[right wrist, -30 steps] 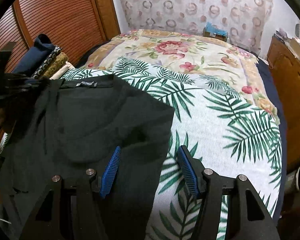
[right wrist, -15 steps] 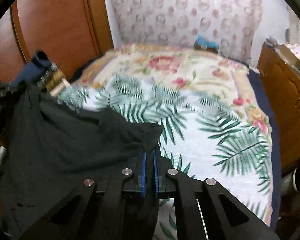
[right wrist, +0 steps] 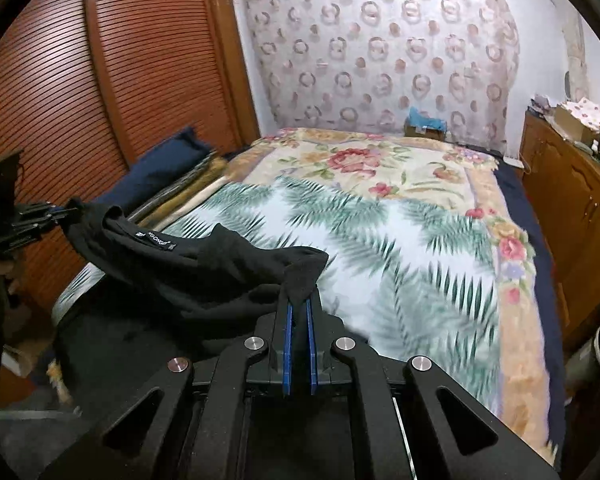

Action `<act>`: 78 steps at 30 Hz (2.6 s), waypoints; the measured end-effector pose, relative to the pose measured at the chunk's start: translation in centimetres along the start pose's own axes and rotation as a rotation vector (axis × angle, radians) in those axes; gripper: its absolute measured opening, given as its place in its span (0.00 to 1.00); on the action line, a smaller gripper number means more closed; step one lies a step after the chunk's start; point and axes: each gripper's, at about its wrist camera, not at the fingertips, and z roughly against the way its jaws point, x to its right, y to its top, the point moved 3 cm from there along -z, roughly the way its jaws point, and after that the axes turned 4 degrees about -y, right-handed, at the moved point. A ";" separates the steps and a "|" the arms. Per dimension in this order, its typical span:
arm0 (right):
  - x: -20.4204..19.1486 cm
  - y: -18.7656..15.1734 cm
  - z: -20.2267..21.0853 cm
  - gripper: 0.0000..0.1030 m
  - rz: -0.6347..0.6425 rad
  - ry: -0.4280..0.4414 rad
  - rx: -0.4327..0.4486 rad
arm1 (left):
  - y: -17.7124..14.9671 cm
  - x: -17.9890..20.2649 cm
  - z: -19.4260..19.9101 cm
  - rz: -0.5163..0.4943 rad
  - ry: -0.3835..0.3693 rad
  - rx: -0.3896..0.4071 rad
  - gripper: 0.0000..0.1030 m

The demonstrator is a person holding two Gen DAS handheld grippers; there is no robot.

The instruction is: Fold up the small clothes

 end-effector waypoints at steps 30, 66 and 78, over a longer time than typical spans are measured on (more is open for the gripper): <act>-5.5 -6.6 7.9 0.10 0.081 -0.069 -0.128 | -8.9 -0.1 4.6 0.144 0.082 0.056 0.78; 1.6 -6.3 -4.3 0.56 -0.035 -0.137 -0.208 | -10.7 -6.4 -7.3 0.234 0.031 -0.166 0.52; 2.3 -6.4 -4.5 0.68 -0.027 -0.152 -0.236 | -10.6 -6.2 -7.3 0.222 0.001 -0.174 0.41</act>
